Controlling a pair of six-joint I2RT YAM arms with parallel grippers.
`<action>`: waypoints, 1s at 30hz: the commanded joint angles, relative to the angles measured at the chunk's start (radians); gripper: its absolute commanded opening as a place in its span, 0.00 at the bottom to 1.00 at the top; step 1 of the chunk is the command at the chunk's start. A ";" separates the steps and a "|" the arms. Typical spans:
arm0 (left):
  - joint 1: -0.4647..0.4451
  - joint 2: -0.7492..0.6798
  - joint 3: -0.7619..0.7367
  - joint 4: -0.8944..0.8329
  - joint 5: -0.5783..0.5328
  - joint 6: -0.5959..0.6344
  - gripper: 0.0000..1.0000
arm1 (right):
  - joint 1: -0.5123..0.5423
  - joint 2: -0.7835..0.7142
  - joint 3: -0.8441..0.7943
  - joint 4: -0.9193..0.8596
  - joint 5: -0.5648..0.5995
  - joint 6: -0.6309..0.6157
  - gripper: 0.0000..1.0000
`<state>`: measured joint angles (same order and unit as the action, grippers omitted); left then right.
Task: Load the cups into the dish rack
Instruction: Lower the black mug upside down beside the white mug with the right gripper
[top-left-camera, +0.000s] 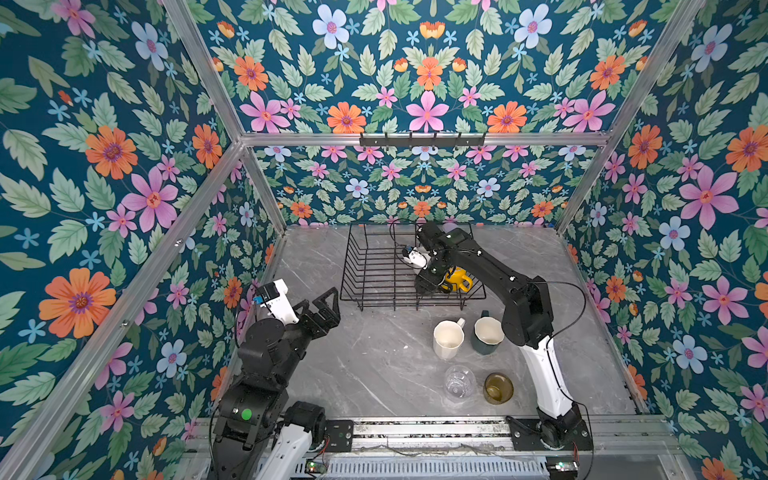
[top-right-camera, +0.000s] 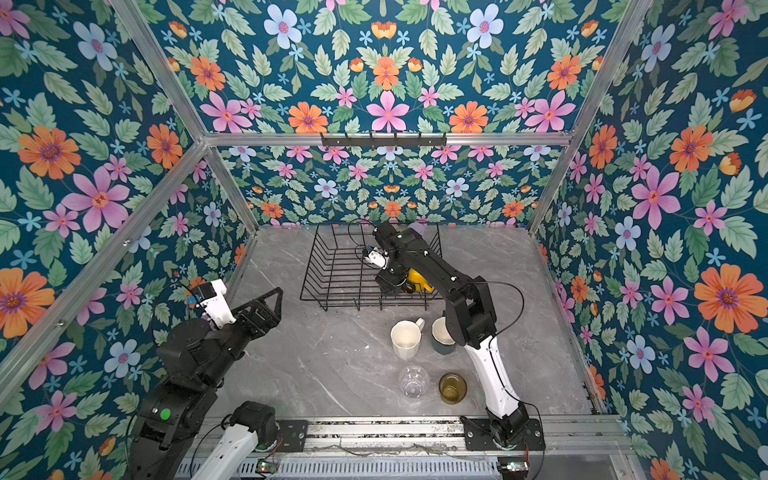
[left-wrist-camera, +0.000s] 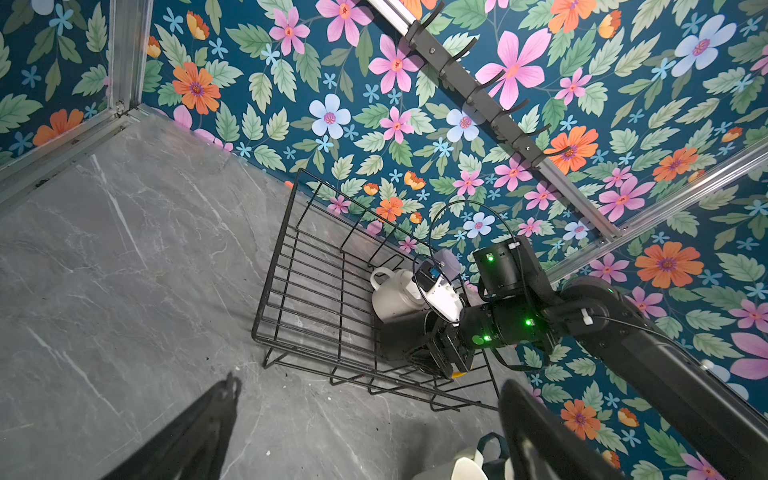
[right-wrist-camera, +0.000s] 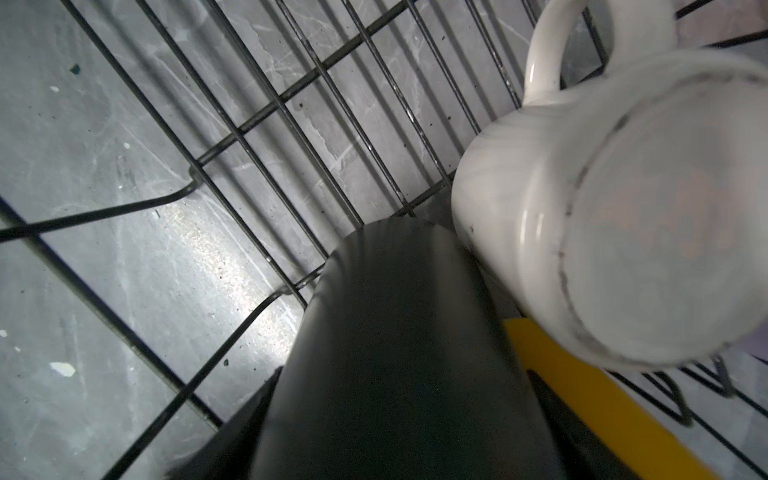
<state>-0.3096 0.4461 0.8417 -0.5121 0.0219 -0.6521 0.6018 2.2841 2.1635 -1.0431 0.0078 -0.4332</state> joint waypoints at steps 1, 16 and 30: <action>0.000 0.002 0.005 0.007 -0.008 0.015 1.00 | 0.004 0.010 0.000 -0.071 -0.003 -0.025 0.53; 0.000 0.010 0.004 0.011 -0.007 0.022 1.00 | 0.006 0.013 0.000 -0.070 -0.008 -0.019 0.78; 0.000 0.012 0.002 0.015 -0.003 0.023 1.00 | 0.005 -0.005 -0.001 -0.069 -0.008 -0.010 0.86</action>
<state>-0.3096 0.4599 0.8421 -0.5106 0.0223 -0.6476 0.6029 2.2894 2.1624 -1.0508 0.0097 -0.4469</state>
